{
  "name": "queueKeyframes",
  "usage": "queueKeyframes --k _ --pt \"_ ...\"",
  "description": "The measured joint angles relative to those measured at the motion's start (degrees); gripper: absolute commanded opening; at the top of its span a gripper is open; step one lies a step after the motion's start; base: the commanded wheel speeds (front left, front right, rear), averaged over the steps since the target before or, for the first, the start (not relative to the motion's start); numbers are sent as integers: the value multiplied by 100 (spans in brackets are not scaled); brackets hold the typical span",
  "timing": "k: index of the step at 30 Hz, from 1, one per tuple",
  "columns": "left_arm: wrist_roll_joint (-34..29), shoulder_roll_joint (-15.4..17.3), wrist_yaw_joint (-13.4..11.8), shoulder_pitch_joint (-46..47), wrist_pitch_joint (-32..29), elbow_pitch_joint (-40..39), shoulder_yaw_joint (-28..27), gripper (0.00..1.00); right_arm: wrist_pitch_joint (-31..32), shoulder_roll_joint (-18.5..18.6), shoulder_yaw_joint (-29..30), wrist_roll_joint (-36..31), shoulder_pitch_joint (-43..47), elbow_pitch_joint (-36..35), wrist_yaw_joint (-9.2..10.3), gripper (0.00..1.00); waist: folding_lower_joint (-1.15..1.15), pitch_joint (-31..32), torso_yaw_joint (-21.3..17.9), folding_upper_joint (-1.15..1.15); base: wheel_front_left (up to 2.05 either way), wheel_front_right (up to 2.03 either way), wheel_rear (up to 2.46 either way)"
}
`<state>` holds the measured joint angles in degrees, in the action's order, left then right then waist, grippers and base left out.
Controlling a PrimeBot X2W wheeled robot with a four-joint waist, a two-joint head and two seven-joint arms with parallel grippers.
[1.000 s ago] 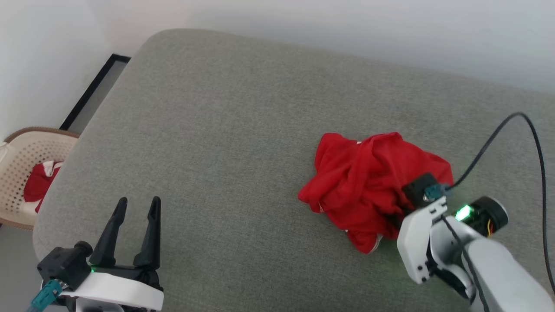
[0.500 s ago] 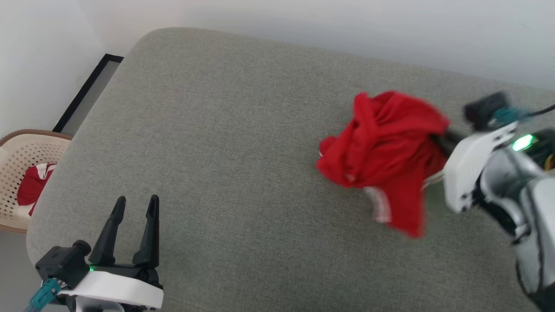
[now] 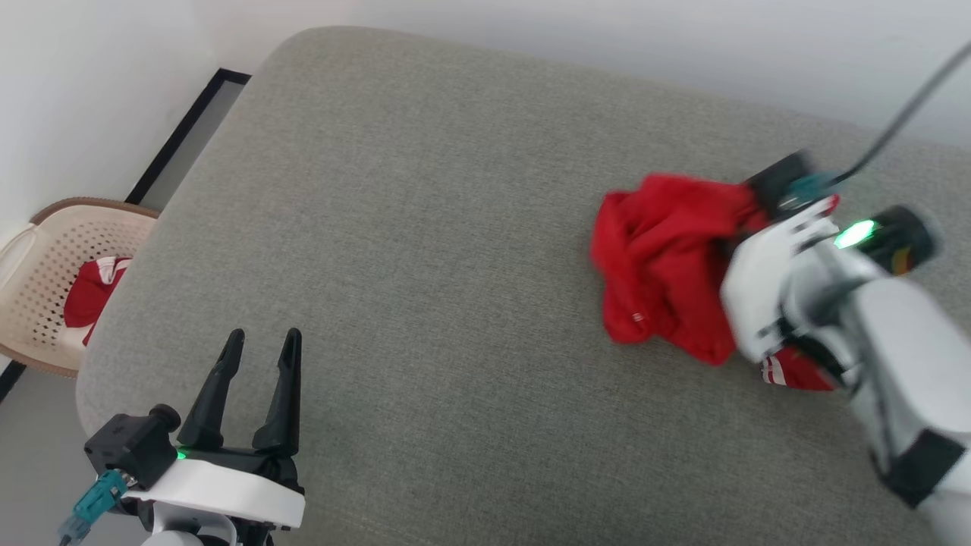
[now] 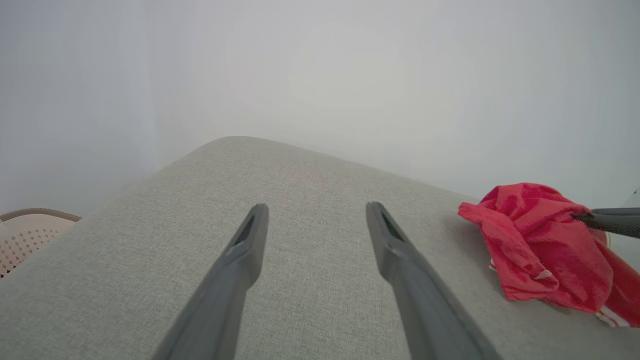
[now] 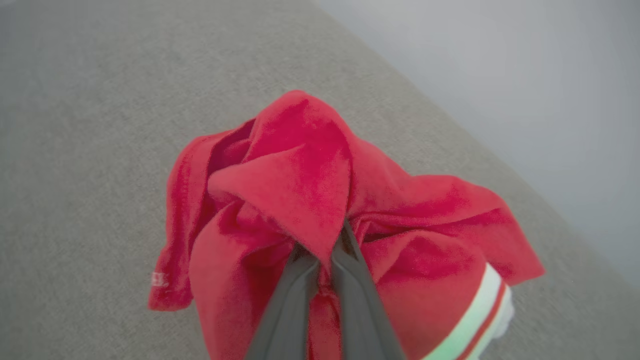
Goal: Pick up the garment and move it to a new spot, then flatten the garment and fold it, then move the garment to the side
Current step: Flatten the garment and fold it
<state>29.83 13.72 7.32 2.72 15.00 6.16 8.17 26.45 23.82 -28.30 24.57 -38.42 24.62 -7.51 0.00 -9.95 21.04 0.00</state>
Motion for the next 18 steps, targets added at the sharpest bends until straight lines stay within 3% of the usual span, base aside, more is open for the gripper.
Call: queueKeyframes --k 2,7,9,11,18 --pt "14 -4 0 3 0 14 7 100 -32 -60 -430 96 -70 157 0 4 0 -7 35 0 0 0 0" --pt "47 -23 0 3 0 43 3 100 -140 -156 -1272 433 -203 452 0 13 0 -4 48 0 0 0 0" --pt "47 -25 0 3 -1 57 2 100 -202 -156 -1505 552 -270 545 0 40 0 -4 35 0 0 0 0" --pt "47 -26 0 8 0 68 -2 100 -318 -154 -1616 734 -327 598 0 100 0 -1 10 0 0 0 0" --pt "48 -9 0 24 -1 80 -82 100 -787 -15 -1447 1137 -502 332 0 100 0 69 -162 0 0 0 0"
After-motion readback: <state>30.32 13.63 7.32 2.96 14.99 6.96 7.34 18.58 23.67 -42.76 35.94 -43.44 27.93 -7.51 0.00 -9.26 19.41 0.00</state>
